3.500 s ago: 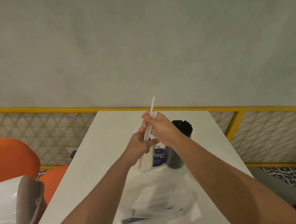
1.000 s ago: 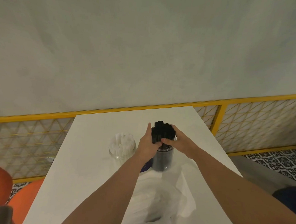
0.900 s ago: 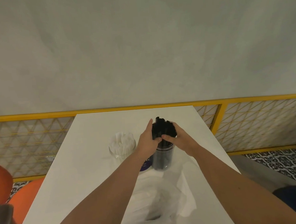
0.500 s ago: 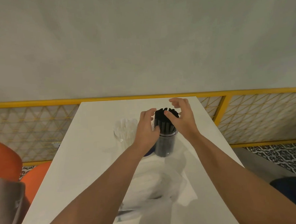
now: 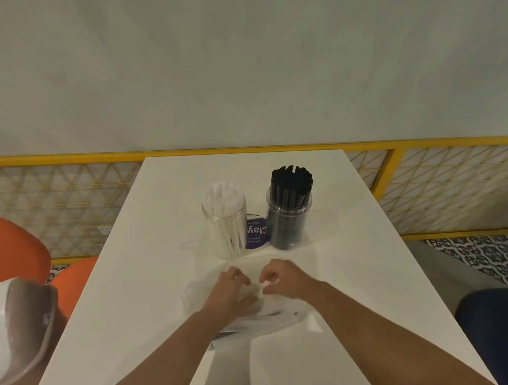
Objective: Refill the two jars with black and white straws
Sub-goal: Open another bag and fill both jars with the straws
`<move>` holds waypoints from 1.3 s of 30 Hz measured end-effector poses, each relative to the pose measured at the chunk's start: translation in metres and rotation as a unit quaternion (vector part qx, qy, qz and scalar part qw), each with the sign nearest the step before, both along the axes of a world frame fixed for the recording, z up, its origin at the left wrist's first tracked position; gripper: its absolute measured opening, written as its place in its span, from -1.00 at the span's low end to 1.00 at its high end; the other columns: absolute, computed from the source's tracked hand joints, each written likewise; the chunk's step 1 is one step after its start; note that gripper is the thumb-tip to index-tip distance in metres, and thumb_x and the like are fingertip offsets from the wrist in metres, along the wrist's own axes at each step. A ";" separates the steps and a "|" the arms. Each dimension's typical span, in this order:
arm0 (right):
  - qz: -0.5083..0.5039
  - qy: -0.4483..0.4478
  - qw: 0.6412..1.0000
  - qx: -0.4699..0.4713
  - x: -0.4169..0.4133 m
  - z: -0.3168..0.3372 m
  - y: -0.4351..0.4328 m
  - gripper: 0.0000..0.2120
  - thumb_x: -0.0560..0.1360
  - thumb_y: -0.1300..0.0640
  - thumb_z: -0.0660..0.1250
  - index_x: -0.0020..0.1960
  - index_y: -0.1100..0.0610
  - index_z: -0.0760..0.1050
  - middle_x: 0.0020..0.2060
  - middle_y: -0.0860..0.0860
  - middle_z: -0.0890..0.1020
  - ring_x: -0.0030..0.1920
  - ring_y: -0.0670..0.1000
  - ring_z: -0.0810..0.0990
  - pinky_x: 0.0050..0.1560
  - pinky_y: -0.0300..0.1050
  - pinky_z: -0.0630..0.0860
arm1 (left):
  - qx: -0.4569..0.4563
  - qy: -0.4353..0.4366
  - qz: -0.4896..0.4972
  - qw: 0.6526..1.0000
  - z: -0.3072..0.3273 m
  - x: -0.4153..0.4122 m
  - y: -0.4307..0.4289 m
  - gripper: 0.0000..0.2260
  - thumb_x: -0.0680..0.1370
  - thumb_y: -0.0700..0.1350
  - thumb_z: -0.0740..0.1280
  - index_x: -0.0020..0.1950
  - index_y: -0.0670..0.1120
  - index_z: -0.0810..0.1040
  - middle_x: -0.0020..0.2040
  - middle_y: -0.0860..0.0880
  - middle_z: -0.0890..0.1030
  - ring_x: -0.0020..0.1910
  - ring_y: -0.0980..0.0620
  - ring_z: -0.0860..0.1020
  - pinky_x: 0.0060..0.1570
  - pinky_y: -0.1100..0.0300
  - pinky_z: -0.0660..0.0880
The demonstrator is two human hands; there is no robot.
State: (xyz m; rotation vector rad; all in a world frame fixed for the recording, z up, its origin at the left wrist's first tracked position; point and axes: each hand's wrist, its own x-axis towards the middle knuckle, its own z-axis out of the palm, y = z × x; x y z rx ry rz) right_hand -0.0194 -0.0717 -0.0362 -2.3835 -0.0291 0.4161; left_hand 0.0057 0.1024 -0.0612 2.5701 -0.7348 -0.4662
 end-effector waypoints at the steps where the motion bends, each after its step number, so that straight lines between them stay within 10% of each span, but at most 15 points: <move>1: 0.016 0.032 0.999 -0.015 -0.004 -0.008 0.000 -0.56 0.36 0.17 0.50 0.20 0.16 0.50 0.01 0.00 0.46 0.02 -0.09 0.45 0.06 -0.31 0.40 | 0.041 0.022 -0.006 0.999 -0.003 -0.003 0.002 -0.46 0.44 0.20 0.33 0.32 -0.06 0.42 0.30 -0.01 0.35 0.28 -0.02 0.35 0.29 0.24 0.27; 5: 0.072 0.065 0.990 -0.099 -0.017 -0.028 -0.004 -0.03 0.26 0.00 0.56 0.50 -0.01 0.07 0.45 0.00 0.17 0.44 0.02 0.17 0.43 -0.06 0.20 | 0.092 0.029 -0.030 0.995 -0.014 -0.015 0.010 -0.03 0.10 0.47 0.14 0.44 0.03 0.23 0.42 0.02 0.21 0.43 -0.01 0.19 0.36 0.14 0.20; 10: 0.111 0.041 0.985 -0.123 -0.029 -0.041 -0.012 0.10 0.29 -0.01 0.54 0.53 -0.02 -0.17 0.54 0.00 -0.11 0.53 0.01 -0.12 0.51 -0.05 -0.02 | 0.155 -0.024 -0.076 0.985 -0.022 -0.019 0.013 -0.15 0.36 0.22 0.39 0.51 0.00 0.04 0.48 -0.01 0.12 0.46 -0.05 0.12 0.40 0.08 0.15; 17: 0.049 0.038 0.997 -0.051 -0.028 -0.037 -0.018 0.13 0.23 0.13 0.58 0.53 -0.01 -0.13 0.51 -0.01 0.05 0.49 0.01 0.07 0.48 -0.11 0.12 | 0.178 -0.027 -0.064 0.982 -0.013 -0.009 0.004 -0.49 0.47 -0.05 0.30 0.38 -0.08 0.28 0.30 -0.06 0.32 0.23 -0.07 0.35 0.17 0.11 0.38; 31: -0.089 0.054 0.991 0.078 -0.027 -0.044 -0.028 -0.25 0.33 0.24 0.50 0.42 0.04 0.24 0.34 0.01 0.39 0.28 -0.08 0.37 0.22 -0.29 0.31 | 0.154 0.034 0.023 0.987 -0.012 0.000 0.012 -0.75 0.51 -0.19 0.23 0.18 -0.11 0.49 0.18 -0.10 0.52 0.20 -0.06 0.47 0.15 0.21 0.37; 39: -0.021 -0.019 0.997 -0.066 -0.021 -0.043 -0.022 -0.58 0.43 0.13 0.40 0.23 0.26 0.46 0.24 0.11 0.41 0.28 0.09 0.37 0.33 -0.19 0.26 | -0.090 0.157 0.122 0.976 0.016 0.011 0.033 -0.93 0.48 -0.22 0.31 -0.10 -0.06 0.51 -0.28 0.00 0.53 -0.37 0.06 0.51 -0.52 0.33 0.40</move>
